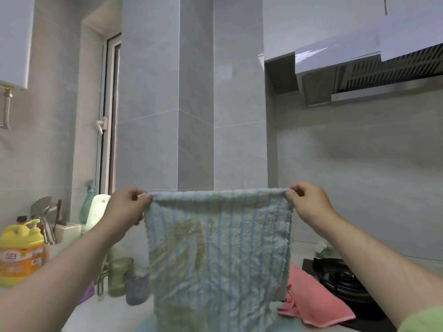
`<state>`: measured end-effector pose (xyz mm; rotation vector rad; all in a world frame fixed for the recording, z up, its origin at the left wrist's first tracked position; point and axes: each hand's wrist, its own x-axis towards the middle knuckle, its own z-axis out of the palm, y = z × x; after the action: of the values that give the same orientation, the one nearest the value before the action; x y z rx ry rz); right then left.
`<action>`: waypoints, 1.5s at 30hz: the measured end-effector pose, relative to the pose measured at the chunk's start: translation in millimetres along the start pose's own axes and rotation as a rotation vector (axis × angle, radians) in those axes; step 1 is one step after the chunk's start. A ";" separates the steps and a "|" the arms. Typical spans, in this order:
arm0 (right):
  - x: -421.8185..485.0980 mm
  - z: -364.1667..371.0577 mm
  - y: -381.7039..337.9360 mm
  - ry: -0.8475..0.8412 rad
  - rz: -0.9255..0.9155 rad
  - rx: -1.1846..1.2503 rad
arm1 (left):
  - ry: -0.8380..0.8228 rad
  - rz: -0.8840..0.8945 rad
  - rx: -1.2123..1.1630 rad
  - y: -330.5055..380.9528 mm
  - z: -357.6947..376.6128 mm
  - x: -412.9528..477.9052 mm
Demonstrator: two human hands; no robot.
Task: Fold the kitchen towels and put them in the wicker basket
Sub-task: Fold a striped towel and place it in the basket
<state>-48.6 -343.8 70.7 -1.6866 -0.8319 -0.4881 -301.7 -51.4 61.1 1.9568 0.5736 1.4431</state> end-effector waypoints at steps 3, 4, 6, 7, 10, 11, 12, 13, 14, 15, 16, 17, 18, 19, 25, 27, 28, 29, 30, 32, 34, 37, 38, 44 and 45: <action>-5.8 -7.6 -13.0 -0.002 0.015 0.065 | 0.001 -0.008 -0.074 11.0 -9.8 -3.6; -7.9 -9.7 -16.4 -0.004 0.019 0.080 | 0.014 0.004 -0.086 13.8 -13.1 -4.2; -11.5 -12.3 -20.9 -0.017 0.038 0.111 | 0.025 0.007 -0.115 18.9 -19.9 -4.9; -13.1 -12.4 -22.3 -0.029 0.054 0.137 | 0.026 -0.001 -0.131 20.7 -22.7 -5.1; -17.7 -8.5 -21.8 -0.072 0.107 0.211 | 0.046 -0.034 -0.168 19.9 -26.3 -5.8; -19.4 -6.0 -20.4 -0.081 0.117 0.224 | 0.052 -0.041 -0.151 18.7 -25.3 -7.5; -21.7 -3.3 -18.1 -0.087 0.125 0.234 | 0.059 -0.039 -0.116 15.6 -22.8 -9.0; -24.0 -0.1 -15.0 -0.092 0.133 0.243 | 0.069 -0.035 -0.073 11.6 -19.6 -10.8; -26.1 3.6 -10.3 -0.097 0.143 0.245 | 0.078 -0.035 -0.035 6.2 -15.6 -12.5; -27.9 7.9 -4.0 -0.100 0.155 0.239 | 0.078 -0.043 0.001 -0.9 -11.2 -14.1; -29.1 12.4 3.6 -0.103 0.171 0.228 | 0.067 -0.055 0.029 -9.7 -6.1 -14.2; -29.9 17.7 11.8 -0.106 0.190 0.215 | 0.043 -0.073 0.049 -20.0 -0.5 -13.9; -30.1 23.5 21.1 -0.111 0.209 0.200 | 0.014 -0.099 0.063 -30.8 5.4 -14.4; -30.6 29.8 30.9 -0.116 0.228 0.186 | -0.008 -0.125 0.076 -41.7 11.6 -15.2; -35.3 79.6 104.3 -0.166 0.367 0.144 | -0.099 -0.306 0.091 -129.4 55.6 -24.9; -39.2 101.9 134.3 -0.181 0.461 0.167 | -0.103 -0.350 0.077 -159.5 71.2 -33.4; -42.4 114.2 149.2 -0.199 0.521 0.207 | -0.094 -0.390 0.069 -172.3 78.3 -38.6; -46.5 126.8 163.1 -0.213 0.579 0.248 | -0.085 -0.444 0.040 -185.7 85.7 -42.6; -51.0 138.7 175.2 -0.222 0.618 0.281 | -0.081 -0.510 -0.017 -196.7 92.4 -47.4; -59.0 161.8 196.3 -0.219 0.658 0.320 | -0.056 -0.628 -0.133 -211.9 106.7 -55.7; -65.0 180.2 212.3 -0.199 0.664 0.326 | -0.015 -0.659 -0.156 -226.1 121.4 -61.5; -72.3 200.0 231.2 -0.184 0.621 0.259 | -0.002 -0.651 -0.151 -242.4 135.4 -71.9; -75.0 204.6 236.9 -0.190 0.598 0.233 | -0.034 -0.616 -0.095 -246.6 137.9 -76.3; -95.7 213.1 247.8 -0.424 0.235 -0.134 | -0.349 -0.251 0.259 -240.6 137.8 -97.8; -98.4 211.9 245.7 -0.485 0.150 -0.197 | -0.447 -0.170 0.365 -240.8 135.7 -99.1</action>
<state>46.5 -196.2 -219.3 -2.0730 -1.0158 -0.0531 -197.1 20.6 -203.7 2.3510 0.8099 0.7958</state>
